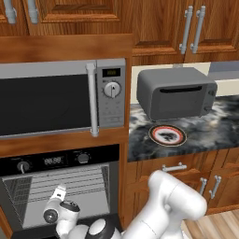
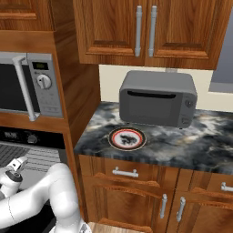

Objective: Take the fish from the oven and place it on the plate on the counter.

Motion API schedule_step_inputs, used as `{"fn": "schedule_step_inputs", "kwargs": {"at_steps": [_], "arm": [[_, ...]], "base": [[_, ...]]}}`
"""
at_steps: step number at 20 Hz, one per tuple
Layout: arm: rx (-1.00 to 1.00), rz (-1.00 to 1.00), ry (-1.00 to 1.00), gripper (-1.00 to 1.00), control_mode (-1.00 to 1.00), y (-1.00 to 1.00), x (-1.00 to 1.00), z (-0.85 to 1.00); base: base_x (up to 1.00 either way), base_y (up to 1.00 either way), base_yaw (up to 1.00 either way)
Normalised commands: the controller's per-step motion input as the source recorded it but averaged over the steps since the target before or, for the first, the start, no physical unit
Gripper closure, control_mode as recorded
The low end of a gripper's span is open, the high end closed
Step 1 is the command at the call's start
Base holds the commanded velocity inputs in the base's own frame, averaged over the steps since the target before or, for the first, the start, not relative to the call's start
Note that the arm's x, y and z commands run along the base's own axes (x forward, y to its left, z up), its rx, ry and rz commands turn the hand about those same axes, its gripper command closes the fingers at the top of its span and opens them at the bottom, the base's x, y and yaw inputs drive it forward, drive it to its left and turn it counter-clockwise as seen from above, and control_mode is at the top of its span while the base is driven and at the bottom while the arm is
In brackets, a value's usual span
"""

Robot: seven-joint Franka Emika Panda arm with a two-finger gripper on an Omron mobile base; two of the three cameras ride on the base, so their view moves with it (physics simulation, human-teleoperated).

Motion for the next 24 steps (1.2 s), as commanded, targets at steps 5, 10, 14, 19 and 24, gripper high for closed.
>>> {"fn": "schedule_step_inputs", "kwargs": {"at_steps": [5, 10, 14, 19, 24], "arm": [[0.00, 0.01, 0.00, 1.00, -1.00, 0.00, -0.96, -1.00], [0.00, 0.02, 0.00, 1.00, -1.00, -0.01, -1.00, -1.00], [0.00, 0.04, 0.00, 1.00, -1.00, -0.06, -1.00, -1.00], [0.00, 0.04, 0.00, 1.00, -1.00, 0.00, -1.00, -1.00], [0.00, 0.03, 0.02, 1.00, -1.00, 0.00, -1.00, -0.97]], "base": [[0.00, 0.00, 0.00], [0.00, 0.00, 0.00], [0.00, 0.00, 0.00], [0.00, 0.00, 0.00], [0.00, 0.00, 0.00]]}}
